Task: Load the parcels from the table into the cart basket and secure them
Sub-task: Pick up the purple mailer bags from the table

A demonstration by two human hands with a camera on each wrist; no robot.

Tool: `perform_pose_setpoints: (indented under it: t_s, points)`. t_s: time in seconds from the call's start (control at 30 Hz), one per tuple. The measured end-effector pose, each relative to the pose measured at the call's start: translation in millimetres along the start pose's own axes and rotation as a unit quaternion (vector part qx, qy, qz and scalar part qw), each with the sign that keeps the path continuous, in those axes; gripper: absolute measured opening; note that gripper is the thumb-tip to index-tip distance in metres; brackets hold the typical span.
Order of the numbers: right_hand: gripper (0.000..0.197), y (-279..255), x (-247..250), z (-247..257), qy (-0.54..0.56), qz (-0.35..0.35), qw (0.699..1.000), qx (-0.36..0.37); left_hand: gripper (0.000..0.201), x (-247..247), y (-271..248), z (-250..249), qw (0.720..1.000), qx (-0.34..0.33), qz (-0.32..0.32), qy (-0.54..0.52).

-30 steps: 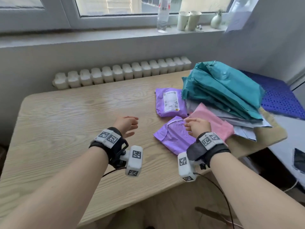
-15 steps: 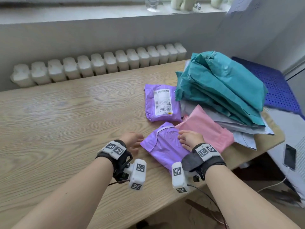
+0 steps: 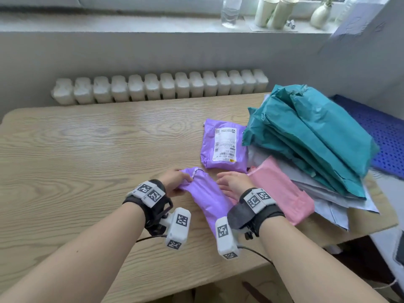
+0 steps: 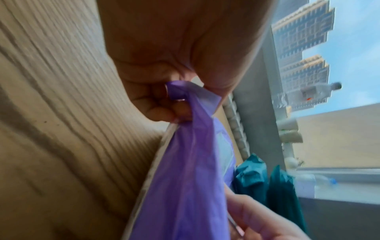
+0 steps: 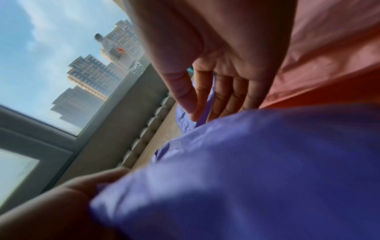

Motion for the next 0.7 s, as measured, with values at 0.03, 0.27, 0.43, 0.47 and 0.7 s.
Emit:
perform_pose_setpoints:
  t_s: [0.03, 0.27, 0.43, 0.47, 0.7]
  points:
    - [0.023, -2.8, -4.5, 5.2, -0.004, 0.011, 1.0, 0.012, 0.026, 6.7, -4.5, -6.0, 1.0, -0.005, -0.018, -0.022]
    - [0.042, -60.6, -53.1, 57.0, -0.213, 0.23, 0.929, 0.199, 0.029, 63.0, -45.2, -36.9, 0.983, -0.041, -0.099, -0.148]
    - [0.051, -100.4, -82.9, 83.8, -0.295, 0.239, 0.871, 0.312, 0.021, 104.2, -75.8, -43.1, 0.959, -0.049, -0.137, -0.242]
    - [0.034, -104.3, -88.0, 88.5, -0.293, 0.218, 0.871, 0.328, 0.019, 111.8, -82.2, -43.0, 0.956, -0.057, -0.142, -0.252]
    - [0.033, -130.3, -121.3, 101.1, -0.299, 0.17, 0.861, 0.374, 0.02, 170.6, -122.2, -15.2, 0.923, -0.108, -0.213, -0.301]
Point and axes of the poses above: each hand's wrist, its own y-axis towards the middle knuckle, its own x-axis out of the back of the hand, z = x × y, the point moved 6 cm from there along y, towards the middle knuckle, and after that the axes turned 13 degrees about -z, right-handed, at the moved point
